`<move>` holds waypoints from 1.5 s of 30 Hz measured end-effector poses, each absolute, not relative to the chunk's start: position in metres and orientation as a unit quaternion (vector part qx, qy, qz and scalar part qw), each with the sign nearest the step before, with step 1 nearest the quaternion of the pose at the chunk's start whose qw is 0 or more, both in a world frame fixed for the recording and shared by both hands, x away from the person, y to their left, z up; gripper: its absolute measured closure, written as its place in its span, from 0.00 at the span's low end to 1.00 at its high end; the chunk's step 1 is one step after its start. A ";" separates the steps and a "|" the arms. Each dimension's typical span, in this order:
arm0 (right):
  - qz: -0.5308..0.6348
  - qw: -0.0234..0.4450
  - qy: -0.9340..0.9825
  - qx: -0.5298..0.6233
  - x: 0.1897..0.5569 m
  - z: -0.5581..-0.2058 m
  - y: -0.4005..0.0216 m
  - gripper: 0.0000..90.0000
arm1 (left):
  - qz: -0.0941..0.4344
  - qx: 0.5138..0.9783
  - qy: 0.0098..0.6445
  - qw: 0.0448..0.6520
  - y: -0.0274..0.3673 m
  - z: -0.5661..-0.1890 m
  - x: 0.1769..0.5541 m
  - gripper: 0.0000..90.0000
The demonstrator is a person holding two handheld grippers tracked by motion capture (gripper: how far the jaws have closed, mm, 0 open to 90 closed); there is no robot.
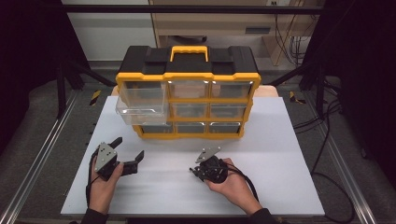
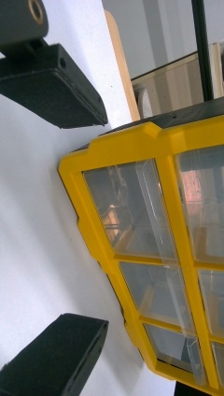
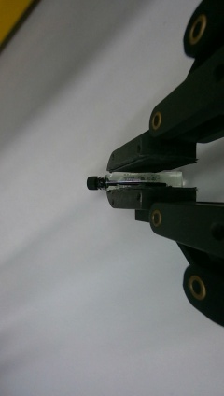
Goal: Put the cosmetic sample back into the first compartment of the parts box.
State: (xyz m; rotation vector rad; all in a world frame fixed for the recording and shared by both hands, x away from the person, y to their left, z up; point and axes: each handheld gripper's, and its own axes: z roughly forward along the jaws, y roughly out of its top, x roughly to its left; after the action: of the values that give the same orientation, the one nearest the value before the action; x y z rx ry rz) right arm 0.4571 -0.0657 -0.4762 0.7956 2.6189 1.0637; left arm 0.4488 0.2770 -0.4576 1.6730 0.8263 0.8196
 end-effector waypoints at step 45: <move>0.535 0.202 0.762 0.304 0.475 -0.318 -0.106 0.90 | 0.338 0.686 0.358 0.535 0.281 -0.459 0.449 0.03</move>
State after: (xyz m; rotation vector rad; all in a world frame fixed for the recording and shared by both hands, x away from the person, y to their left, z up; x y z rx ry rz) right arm 0.4746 -0.1058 -0.3178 0.8503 2.1273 1.4945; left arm 0.4494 0.2812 -0.4589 1.6352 0.8533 0.8054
